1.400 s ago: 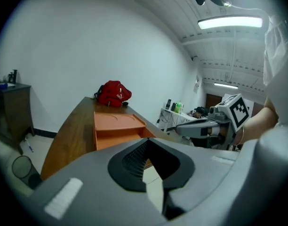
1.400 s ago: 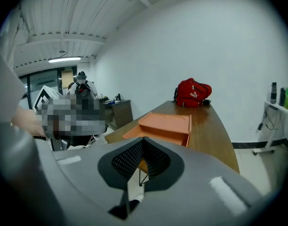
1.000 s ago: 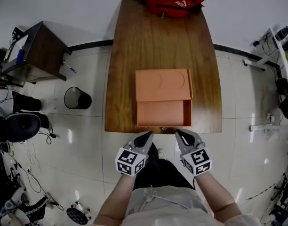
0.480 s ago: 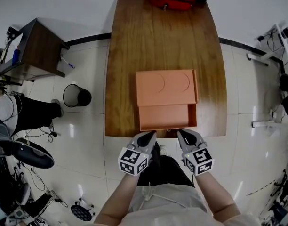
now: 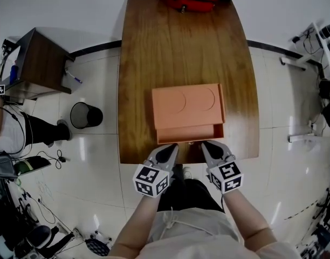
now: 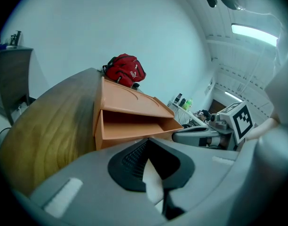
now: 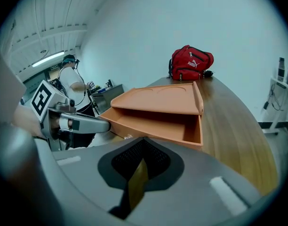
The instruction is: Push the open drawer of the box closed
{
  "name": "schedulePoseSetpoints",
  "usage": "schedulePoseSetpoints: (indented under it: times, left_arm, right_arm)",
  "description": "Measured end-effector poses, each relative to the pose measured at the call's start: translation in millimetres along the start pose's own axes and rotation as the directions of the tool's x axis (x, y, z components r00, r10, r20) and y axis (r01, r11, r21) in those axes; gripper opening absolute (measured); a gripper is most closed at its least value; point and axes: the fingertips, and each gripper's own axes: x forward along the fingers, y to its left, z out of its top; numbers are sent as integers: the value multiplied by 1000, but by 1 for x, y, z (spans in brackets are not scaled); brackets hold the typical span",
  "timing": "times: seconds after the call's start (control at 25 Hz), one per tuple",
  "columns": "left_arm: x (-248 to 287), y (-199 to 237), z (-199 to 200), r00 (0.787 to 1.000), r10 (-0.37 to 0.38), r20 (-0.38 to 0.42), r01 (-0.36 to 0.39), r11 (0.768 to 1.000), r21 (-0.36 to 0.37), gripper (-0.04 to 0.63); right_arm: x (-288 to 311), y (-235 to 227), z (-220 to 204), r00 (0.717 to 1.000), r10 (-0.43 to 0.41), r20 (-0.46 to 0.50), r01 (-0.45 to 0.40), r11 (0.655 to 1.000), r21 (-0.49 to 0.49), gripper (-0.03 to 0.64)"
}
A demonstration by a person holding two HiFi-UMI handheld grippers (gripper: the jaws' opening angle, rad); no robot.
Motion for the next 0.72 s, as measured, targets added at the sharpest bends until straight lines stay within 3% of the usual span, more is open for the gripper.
schedulePoseSetpoints:
  times: [0.48,0.72]
  left_arm:
    - [24,29,35,999,19,-29,-17,999,40,6]
    - [26,33,40,999,22,-24,-21,999,27,6]
  right_arm:
    - [25,-18,44,999,-14,29,15,999,-32,6]
    - [33,-14,44,1000,5,21,-5,1000,-11,6]
